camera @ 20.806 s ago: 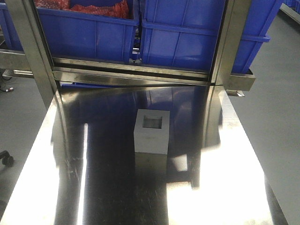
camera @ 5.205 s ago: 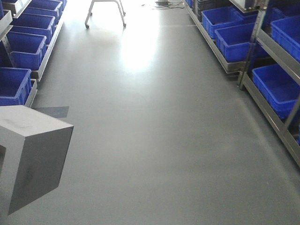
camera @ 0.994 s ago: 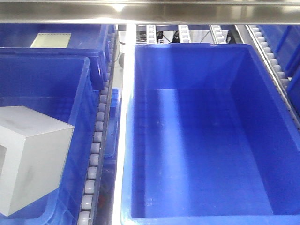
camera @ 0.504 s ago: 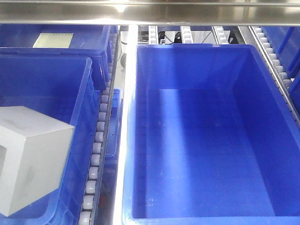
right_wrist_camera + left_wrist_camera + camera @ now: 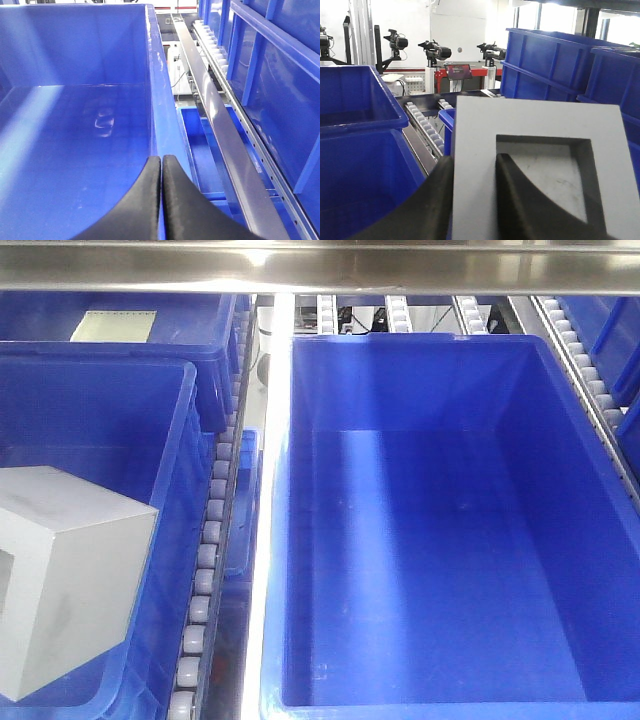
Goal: Sort gray base to blue bin
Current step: 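Stop beside the open blue bin, holding the block, then swing the left arm over the blue bin and lower the block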
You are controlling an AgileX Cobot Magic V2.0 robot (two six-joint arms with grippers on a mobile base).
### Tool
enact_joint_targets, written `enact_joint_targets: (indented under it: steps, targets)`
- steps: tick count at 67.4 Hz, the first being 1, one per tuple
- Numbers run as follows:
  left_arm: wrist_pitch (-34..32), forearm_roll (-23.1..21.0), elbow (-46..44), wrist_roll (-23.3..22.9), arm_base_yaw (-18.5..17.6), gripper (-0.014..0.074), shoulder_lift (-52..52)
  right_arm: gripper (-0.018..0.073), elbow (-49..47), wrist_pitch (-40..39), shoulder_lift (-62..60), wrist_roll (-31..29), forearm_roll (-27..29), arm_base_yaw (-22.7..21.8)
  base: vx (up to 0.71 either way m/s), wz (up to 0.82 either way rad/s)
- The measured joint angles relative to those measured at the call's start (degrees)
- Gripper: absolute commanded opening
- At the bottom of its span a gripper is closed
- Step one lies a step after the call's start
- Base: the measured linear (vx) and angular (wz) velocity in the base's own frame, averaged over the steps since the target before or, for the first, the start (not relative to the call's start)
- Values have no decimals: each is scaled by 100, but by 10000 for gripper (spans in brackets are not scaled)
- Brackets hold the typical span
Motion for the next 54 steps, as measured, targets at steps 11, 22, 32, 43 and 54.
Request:
enact_joint_targets:
  steps: [11,22,32,43,54]
  targets:
    - [0,0,0,0,0,-6,0,-5,0,0,0,0,0,0,0,0]
    - [-6,0,0,-262,0,-6,12,-5,0,-4,0,0,0,0,0,0]
    - [-68,-20,0,-561,0,-6,443,-5,0,-4,0,0,0,0,0,0]
    - [-341,-211,0,-604,-269,-6,1219,-5,0,-11,0,0,0,0,0,0]
    - [-1003,-285,-172,-616,-976,-6,2051,-5,0,-11,0,0,0,0,0,0]
